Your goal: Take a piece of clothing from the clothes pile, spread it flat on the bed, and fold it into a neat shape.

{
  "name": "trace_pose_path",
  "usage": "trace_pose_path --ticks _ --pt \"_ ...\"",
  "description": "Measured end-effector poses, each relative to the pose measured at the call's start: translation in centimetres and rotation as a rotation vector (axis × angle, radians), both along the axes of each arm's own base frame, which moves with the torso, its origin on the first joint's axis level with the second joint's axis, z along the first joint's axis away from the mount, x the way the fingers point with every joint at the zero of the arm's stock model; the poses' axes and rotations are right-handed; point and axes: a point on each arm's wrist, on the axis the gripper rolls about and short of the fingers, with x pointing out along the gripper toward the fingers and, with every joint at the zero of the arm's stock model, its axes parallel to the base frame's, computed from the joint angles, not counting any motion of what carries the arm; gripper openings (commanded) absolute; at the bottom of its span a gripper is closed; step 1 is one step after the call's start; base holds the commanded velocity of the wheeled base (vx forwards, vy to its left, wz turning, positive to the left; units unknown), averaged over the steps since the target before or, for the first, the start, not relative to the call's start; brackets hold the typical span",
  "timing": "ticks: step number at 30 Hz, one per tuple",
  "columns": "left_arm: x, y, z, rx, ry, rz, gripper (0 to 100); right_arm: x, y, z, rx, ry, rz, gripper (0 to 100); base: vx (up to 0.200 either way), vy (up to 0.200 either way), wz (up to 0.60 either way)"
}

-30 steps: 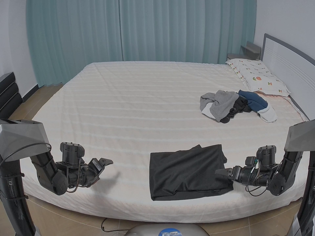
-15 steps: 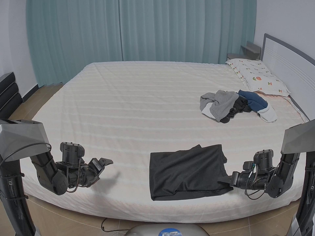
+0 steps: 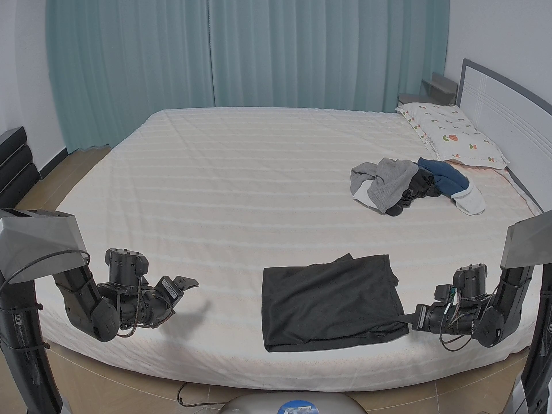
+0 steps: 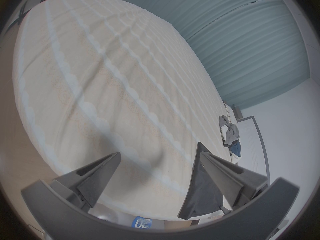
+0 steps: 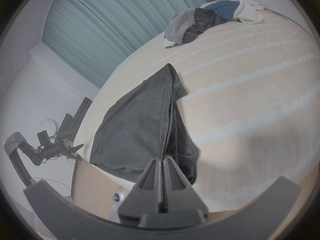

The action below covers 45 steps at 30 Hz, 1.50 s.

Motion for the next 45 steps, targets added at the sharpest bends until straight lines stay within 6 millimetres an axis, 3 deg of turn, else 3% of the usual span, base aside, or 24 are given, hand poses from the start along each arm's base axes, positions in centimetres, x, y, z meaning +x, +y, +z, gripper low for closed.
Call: trace_pose_path --ticks 17,18,30,37,39,43,45 --pt "0.1 0.0 0.0 -0.001 -0.001 0.0 100 -0.9 -1.9 0.3 -0.12 -0.003 0.046 0 0.0 0.0 0.0" --pt "0.1 0.0 0.0 0.0 -0.001 0.001 100 -0.9 -1.9 0.3 -0.12 -0.004 0.046 100 0.0 0.0 0.0" --pt "0.0 0.0 0.0 0.0 0.0 0.001 100 0.6 -2.1 1.0 -0.111 -0.061 0.012 100 0.0 0.0 0.0" --pt "0.1 0.0 0.0 -0.001 -0.001 0.002 100 5.8 -1.2 2.2 -0.064 -0.162 -0.138 100 0.0 0.0 0.0" --pt "0.1 0.0 0.0 0.0 -0.001 0.002 100 7.6 -0.7 2.1 -0.06 -0.193 -0.172 100 0.0 0.0 0.0" --pt "0.1 0.0 0.0 -0.001 0.0 0.002 100 9.1 -0.2 1.9 -0.051 -0.215 -0.196 100 0.0 0.0 0.0" --pt "0.1 0.0 0.0 0.0 0.0 0.001 100 11.3 0.7 1.2 -0.004 -0.228 -0.236 100 0.0 0.0 0.0"
